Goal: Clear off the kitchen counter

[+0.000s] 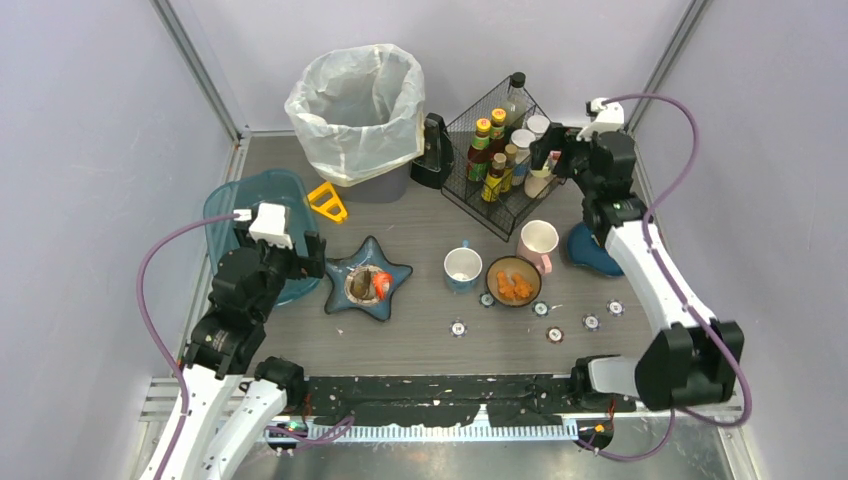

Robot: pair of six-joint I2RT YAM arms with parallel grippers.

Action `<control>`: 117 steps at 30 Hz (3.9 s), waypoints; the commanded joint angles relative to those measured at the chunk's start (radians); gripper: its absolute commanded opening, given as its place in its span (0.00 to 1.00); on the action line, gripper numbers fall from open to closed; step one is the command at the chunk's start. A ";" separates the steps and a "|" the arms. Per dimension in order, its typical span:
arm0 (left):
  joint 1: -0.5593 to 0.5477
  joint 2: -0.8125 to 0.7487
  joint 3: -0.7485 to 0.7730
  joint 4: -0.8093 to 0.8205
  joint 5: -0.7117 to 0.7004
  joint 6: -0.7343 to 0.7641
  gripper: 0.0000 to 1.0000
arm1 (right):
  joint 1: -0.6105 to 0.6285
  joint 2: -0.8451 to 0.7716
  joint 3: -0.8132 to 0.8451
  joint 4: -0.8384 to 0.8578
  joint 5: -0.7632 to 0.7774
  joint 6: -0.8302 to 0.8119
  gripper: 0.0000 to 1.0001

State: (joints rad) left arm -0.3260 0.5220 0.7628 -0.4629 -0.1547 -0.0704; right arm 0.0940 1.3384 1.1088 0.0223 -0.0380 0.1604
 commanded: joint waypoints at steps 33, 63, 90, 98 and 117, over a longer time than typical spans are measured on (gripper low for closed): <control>-0.004 -0.039 0.031 0.030 0.023 -0.023 0.95 | -0.060 -0.603 -0.444 -0.421 0.630 0.566 0.96; -0.008 -0.041 0.031 0.030 0.024 -0.017 0.95 | -0.508 -0.018 -0.533 -0.174 0.102 0.956 0.66; -0.010 -0.036 0.027 0.033 0.023 -0.016 0.95 | -0.528 -0.207 -0.459 -0.177 0.080 1.038 0.05; -0.011 -0.032 0.027 0.034 0.025 -0.017 0.95 | -0.529 -0.329 -0.357 -0.267 0.058 0.997 0.06; -0.012 0.075 0.077 0.032 0.273 -0.321 0.97 | -0.201 -0.300 -0.063 -0.467 -0.245 0.765 0.06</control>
State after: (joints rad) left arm -0.3336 0.5556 0.7986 -0.4641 -0.0261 -0.2310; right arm -0.1982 1.0607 0.9668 -0.5205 -0.1883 0.9421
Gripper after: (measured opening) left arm 0.970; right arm 0.125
